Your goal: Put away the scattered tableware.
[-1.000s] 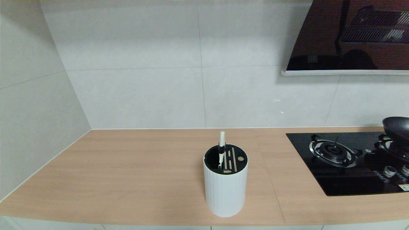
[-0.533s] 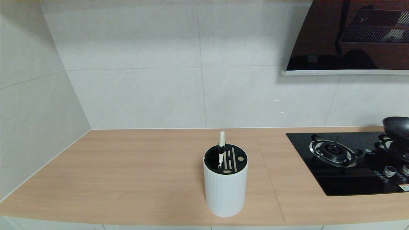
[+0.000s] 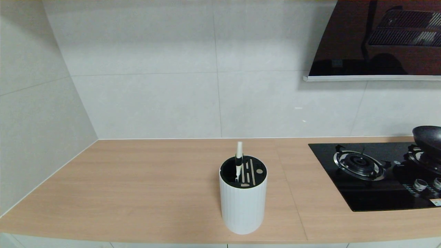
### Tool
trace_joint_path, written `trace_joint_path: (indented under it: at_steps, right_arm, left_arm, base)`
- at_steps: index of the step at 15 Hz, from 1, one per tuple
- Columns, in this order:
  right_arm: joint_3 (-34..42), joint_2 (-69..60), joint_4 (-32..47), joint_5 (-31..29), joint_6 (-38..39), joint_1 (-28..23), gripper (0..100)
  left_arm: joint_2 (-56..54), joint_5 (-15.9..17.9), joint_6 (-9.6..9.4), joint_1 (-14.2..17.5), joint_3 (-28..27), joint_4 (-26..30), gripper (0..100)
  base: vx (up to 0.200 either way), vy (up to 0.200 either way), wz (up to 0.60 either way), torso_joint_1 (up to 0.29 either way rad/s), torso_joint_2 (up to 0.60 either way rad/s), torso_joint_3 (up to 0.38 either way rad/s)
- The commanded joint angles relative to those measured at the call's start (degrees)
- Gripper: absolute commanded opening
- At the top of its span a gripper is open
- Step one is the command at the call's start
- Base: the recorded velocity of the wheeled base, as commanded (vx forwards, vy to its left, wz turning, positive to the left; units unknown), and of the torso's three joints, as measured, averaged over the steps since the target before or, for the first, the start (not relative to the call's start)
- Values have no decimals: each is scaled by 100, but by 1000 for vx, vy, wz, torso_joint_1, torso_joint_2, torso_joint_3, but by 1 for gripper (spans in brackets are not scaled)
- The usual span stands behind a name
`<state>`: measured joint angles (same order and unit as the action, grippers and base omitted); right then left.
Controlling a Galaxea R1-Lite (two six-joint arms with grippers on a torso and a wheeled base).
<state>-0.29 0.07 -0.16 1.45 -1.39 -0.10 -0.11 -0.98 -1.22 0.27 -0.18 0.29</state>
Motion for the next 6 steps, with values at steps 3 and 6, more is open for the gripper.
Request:
trace_joint_path:
  at_steps: [3, 6]
  right_arm:
    - [20, 1, 7, 22, 34, 1, 100]
    - [20, 1, 7, 22, 34, 1, 100]
  left_arm:
    - [37, 71, -19, -44, 18, -3, 100]
    - [20, 62, 87, -36, 18, -3, 100]
  base:
    - [0, 0, 0, 0, 0, 0]
    - [0, 0, 0, 0, 0, 0]
